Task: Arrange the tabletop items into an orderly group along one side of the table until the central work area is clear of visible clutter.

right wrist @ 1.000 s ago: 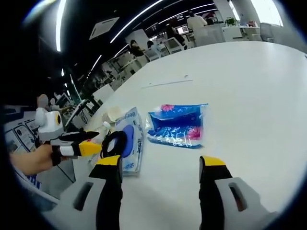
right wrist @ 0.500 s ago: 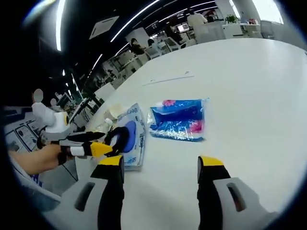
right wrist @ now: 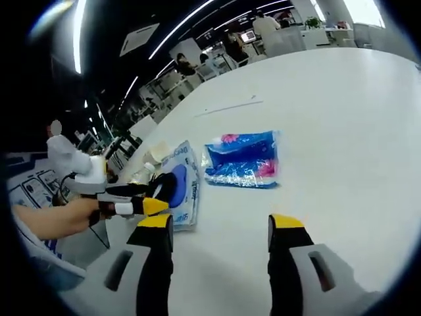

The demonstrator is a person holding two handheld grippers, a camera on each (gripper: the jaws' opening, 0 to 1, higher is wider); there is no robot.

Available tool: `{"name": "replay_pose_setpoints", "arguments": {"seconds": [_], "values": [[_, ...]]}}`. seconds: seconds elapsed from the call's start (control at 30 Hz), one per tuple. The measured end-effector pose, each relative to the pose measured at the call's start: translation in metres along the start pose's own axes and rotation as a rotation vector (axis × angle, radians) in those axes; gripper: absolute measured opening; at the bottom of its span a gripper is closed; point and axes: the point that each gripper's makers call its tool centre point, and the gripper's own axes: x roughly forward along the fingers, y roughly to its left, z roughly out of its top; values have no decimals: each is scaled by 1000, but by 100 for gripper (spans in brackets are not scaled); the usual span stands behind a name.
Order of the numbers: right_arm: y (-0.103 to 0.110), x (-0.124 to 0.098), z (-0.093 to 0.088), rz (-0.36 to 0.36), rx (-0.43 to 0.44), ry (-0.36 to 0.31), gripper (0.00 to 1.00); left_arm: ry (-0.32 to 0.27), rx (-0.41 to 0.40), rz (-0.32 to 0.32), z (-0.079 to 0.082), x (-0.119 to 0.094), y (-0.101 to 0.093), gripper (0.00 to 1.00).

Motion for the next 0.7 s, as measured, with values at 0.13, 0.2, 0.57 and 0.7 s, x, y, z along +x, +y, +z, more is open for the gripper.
{"name": "replay_pose_setpoints", "arguments": {"seconds": [0.13,0.2,0.57,0.7], "values": [[0,1,-2,0,0,6,56,21,37,2,-3,-2,1,77],[1,1,-2,1,0,9,56,11,26,0,-2,-3,1,75],[-2,-1,-2,-1,18,4,56,-4,44,-8,-1,-12,0,68],[-3,0,-4,-2,25,8,56,2,101,-17,-3,-14,-3,69]]}}
